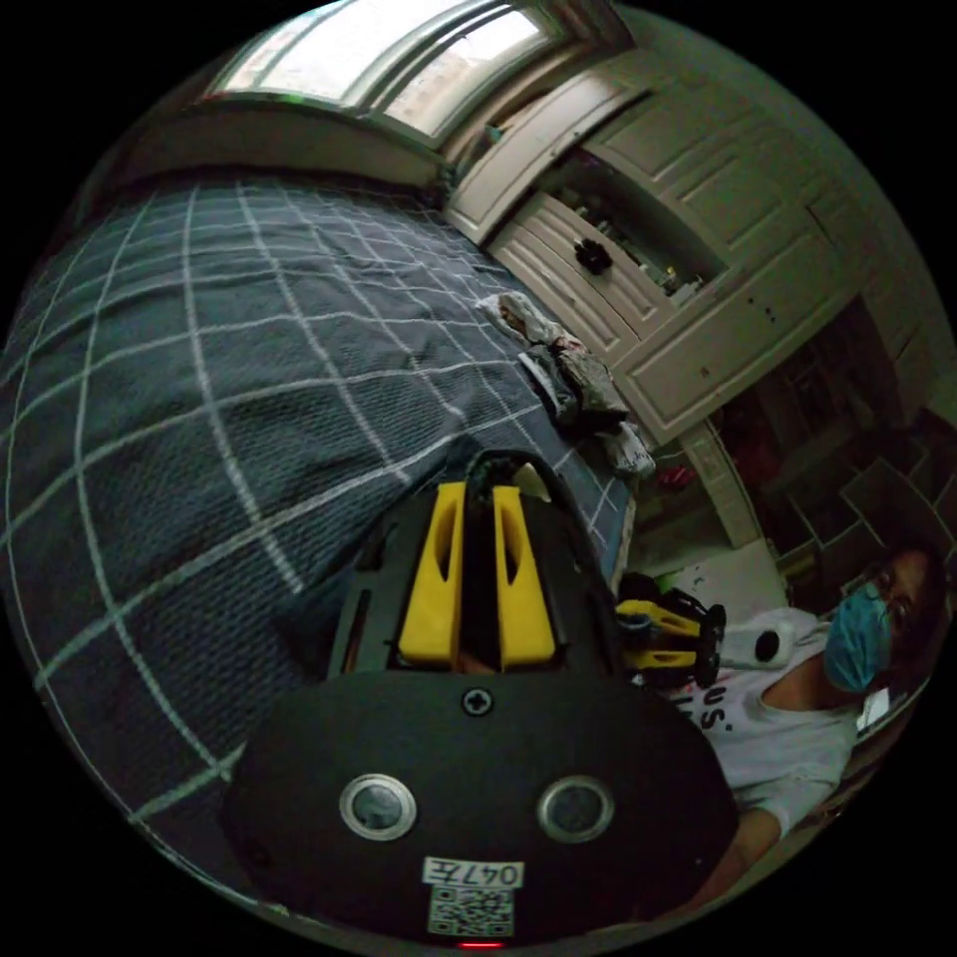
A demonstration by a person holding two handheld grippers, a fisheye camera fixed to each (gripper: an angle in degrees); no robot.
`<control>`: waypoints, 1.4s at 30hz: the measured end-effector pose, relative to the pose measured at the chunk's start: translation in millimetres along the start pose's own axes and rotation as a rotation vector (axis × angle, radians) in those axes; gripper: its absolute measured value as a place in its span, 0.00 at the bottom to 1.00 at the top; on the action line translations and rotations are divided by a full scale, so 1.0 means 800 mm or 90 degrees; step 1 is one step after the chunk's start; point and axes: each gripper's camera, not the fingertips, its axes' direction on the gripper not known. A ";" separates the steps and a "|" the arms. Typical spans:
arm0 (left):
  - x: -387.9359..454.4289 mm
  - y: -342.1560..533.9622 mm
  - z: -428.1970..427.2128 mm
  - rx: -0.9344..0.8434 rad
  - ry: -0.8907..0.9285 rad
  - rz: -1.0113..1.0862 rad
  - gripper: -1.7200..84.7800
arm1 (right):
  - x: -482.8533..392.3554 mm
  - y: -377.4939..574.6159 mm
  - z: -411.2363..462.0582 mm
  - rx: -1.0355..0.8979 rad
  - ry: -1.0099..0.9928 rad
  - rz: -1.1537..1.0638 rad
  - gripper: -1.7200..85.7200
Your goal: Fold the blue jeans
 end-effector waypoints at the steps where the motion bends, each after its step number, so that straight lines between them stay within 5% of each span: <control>1: -0.022 0.026 -0.016 0.009 -0.002 -0.033 0.08 | -0.018 -0.008 0.007 -0.006 0.006 -0.016 0.04; 6: -0.074 0.108 -0.073 0.016 -0.026 -0.121 0.09 | -0.140 -0.044 0.069 -0.046 0.025 -0.094 0.06; 10: -0.076 0.160 -0.128 -0.017 -0.152 -0.140 0.08 | -0.193 -0.045 0.088 0.016 -0.063 -0.139 0.08; 13: -0.064 0.201 -0.195 0.100 -0.233 -0.187 0.03 | -0.214 -0.044 0.063 0.085 -0.100 -0.156 0.06; 17: -0.014 0.230 -0.216 0.059 -0.231 -0.110 0.07 | -0.162 -0.041 0.053 0.130 -0.027 -0.074 0.03; 23: 0.074 0.264 -0.140 -0.045 -0.314 -0.012 0.11 | -0.023 -0.032 0.179 -0.080 -0.018 0.035 0.04; 27: 0.062 0.284 -0.124 -0.063 -0.549 -0.048 0.03 | 0.057 -0.034 0.300 -0.180 -0.130 0.080 0.02; 32: -0.011 0.354 -0.124 -0.132 -0.480 -0.128 0.01 | 0.077 0.014 0.463 -0.360 -0.236 0.079 0.01; 35: -0.018 0.391 -0.153 -0.096 -0.434 -0.156 0.01 | 0.100 0.034 0.489 -0.317 -0.291 0.173 0.01; 42: 0.044 0.533 -0.240 -0.068 -0.391 -0.101 0.01 | 0.081 0.064 0.376 -0.131 -0.314 0.079 0.01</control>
